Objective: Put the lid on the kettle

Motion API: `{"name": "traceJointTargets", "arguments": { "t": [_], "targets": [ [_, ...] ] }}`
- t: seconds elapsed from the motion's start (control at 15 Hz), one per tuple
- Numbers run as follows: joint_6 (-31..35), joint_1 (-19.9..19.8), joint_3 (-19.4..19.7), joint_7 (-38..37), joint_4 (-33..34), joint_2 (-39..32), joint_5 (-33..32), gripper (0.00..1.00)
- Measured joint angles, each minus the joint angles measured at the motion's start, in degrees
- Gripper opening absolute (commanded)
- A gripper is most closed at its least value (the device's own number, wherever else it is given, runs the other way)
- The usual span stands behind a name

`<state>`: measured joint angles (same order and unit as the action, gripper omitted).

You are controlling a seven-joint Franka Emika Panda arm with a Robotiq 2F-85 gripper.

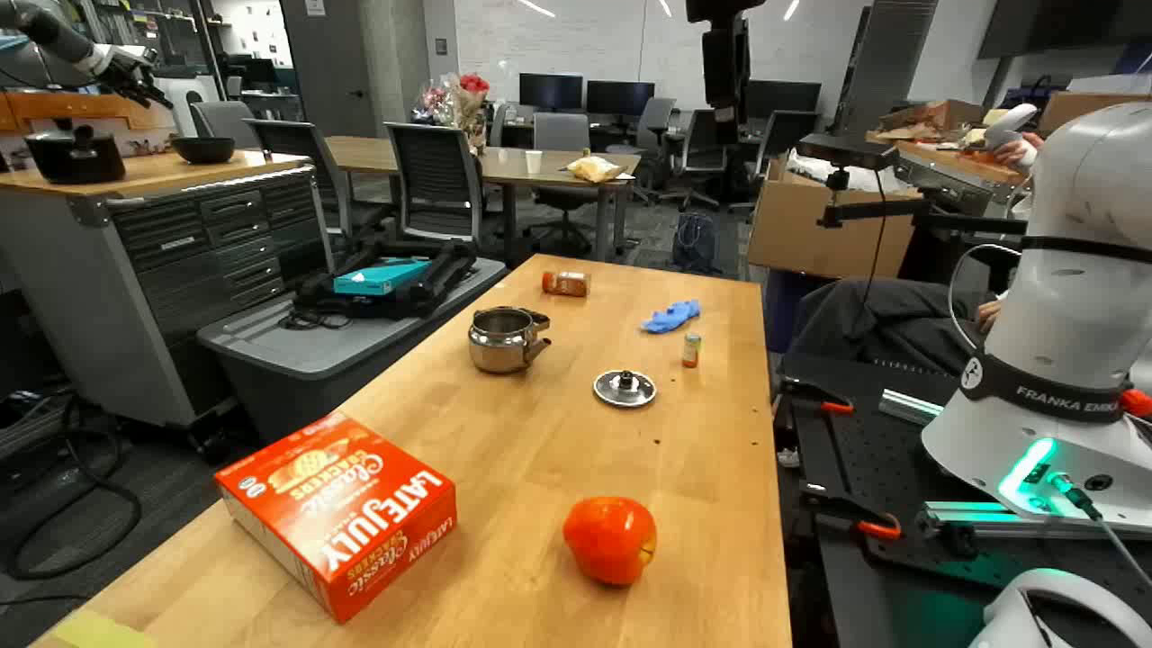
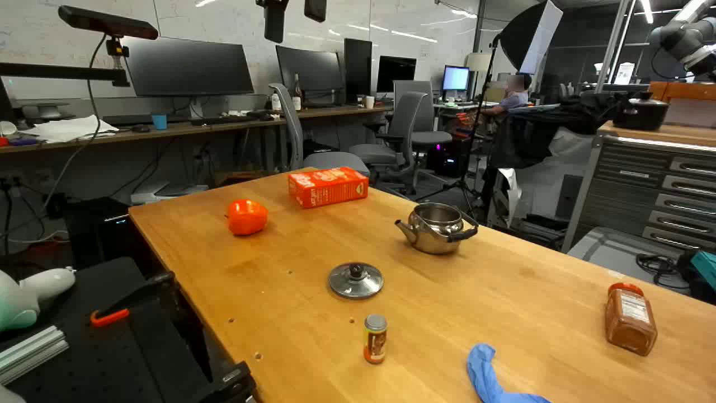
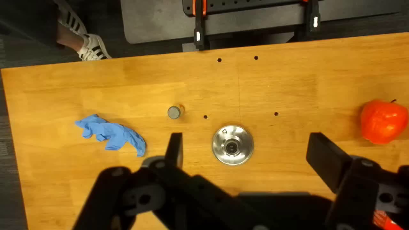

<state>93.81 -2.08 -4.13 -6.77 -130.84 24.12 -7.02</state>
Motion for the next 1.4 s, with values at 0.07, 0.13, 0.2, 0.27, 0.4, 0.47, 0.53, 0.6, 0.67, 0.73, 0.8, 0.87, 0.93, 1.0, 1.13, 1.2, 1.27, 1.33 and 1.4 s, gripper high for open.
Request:
{"name": "traceJointTargets", "arguments": {
  "t": [0.07, 0.13, 0.2, 0.27, 0.4, 0.47, 0.53, 0.6, 0.67, 0.73, 0.8, 0.87, 0.93, 1.0, 1.13, 1.2, 1.27, 1.33, 1.4],
  "targets": [
    [0.0, 0.0, 0.0, 0.0, 0.1, 0.0, 0.0, 1.00],
    [0.0, 0.0, 0.0, 0.0, 0.2, 0.0, 0.0, 1.00],
    [0.0, 0.0, 0.0, 0.0, 0.3, 0.1, 0.0, 1.00],
    [0.0, 0.0, 0.0, 0.0, 0.3, 0.1, 0.0, 1.00],
    [0.0, 0.0, 0.0, 0.0, 0.3, 0.1, 0.0, 1.00],
    [0.0, 0.0, 0.0, 0.0, 0.3, 0.1, 0.0, 1.00],
    [0.0, 0.0, 0.0, 0.0, 0.3, 0.1, 0.0, 1.00],
    [0.0, 0.0, 0.0, 0.0, 0.3, 0.1, 0.0, 1.00],
    [0.0, 0.0, 0.0, 0.0, 0.3, 0.1, 0.0, 1.00],
    [0.0, 0.0, 0.0, 0.0, 0.3, 0.1, 0.0, 1.00],
    [0.0, 0.0, 0.0, 0.0, 0.3, 0.1, 0.0, 1.00],
    [0.0, 0.0, 0.0, 0.0, 0.3, 0.1, 0.0, 1.00],
    [0.0, 0.0, 0.0, 0.0, 0.2, 0.1, 0.0, 1.00],
    [0.1, 0.0, 0.1, 0.0, 0.1, 0.0, 0.0, 1.00],
    [1.2, 0.0, 0.3, -0.5, 0.1, -0.3, 0.0, 1.00],
    [2.5, 0.0, 0.4, -1.1, 0.0, -0.5, 0.2, 1.00],
    [4.4, 0.0, 0.5, -1.9, 0.0, -0.7, 0.4, 1.00],
    [6.3, 0.0, 0.5, -2.8, -0.1, -1.1, 0.6, 1.00],
    [8.2, 0.0, 0.4, -3.7, -0.2, -1.5, 0.6, 1.00]
  ]
}}
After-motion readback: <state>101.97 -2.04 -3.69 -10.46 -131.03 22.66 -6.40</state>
